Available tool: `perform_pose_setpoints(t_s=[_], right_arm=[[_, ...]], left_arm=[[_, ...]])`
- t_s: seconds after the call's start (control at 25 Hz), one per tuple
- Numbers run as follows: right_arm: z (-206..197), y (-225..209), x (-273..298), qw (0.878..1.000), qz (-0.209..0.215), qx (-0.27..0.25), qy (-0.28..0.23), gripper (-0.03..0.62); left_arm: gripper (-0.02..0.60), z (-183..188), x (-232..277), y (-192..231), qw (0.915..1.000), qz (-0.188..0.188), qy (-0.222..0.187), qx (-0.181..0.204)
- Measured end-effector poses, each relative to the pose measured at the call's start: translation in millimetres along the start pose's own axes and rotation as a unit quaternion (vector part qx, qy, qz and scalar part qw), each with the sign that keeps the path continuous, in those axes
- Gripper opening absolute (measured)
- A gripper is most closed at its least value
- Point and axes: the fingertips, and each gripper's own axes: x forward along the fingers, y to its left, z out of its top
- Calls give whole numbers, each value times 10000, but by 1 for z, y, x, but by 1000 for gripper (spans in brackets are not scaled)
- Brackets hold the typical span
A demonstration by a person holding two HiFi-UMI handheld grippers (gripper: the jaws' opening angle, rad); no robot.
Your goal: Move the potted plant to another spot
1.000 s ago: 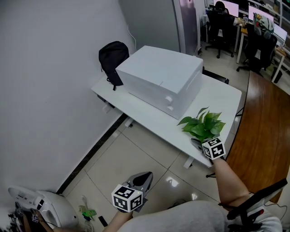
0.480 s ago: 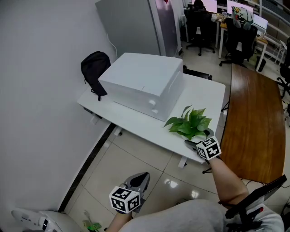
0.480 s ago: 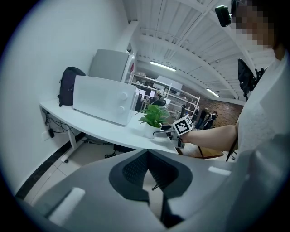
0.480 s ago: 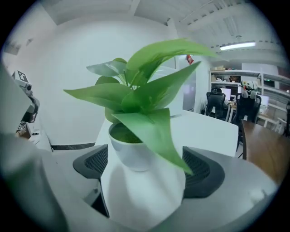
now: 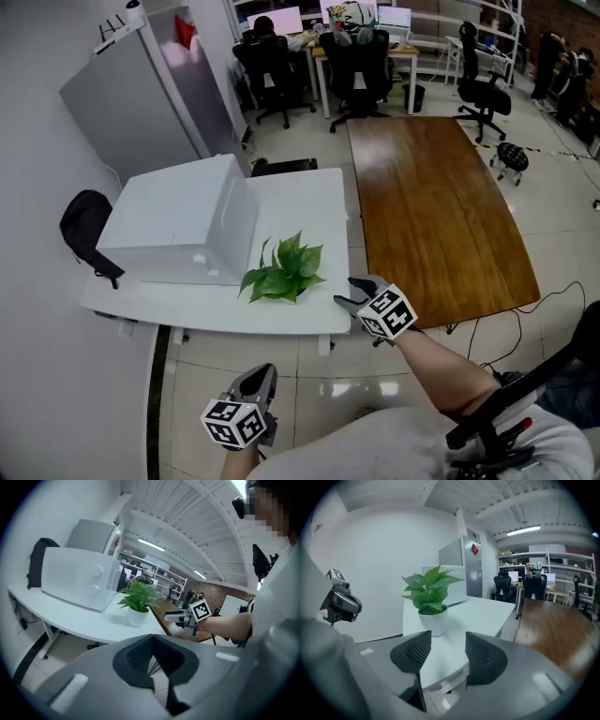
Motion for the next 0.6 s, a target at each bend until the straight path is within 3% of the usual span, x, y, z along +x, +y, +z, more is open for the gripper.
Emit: perform_pose_setpoints(t_s=[0.24,0.44,0.6], right_arm=[[-8,8,-113,9978,46,542,-379,10],[-37,36,-203,9928,139,1087,-493,6],[-54,75,-260,9915,346,1155,-493,6]], left_arm=[[-3,13,52,-60,9955,-864,68,380],[-3,0,55,-112,9905,-1243,240,543],[-3,-14,41,-157,9884,-1332,235,689]])
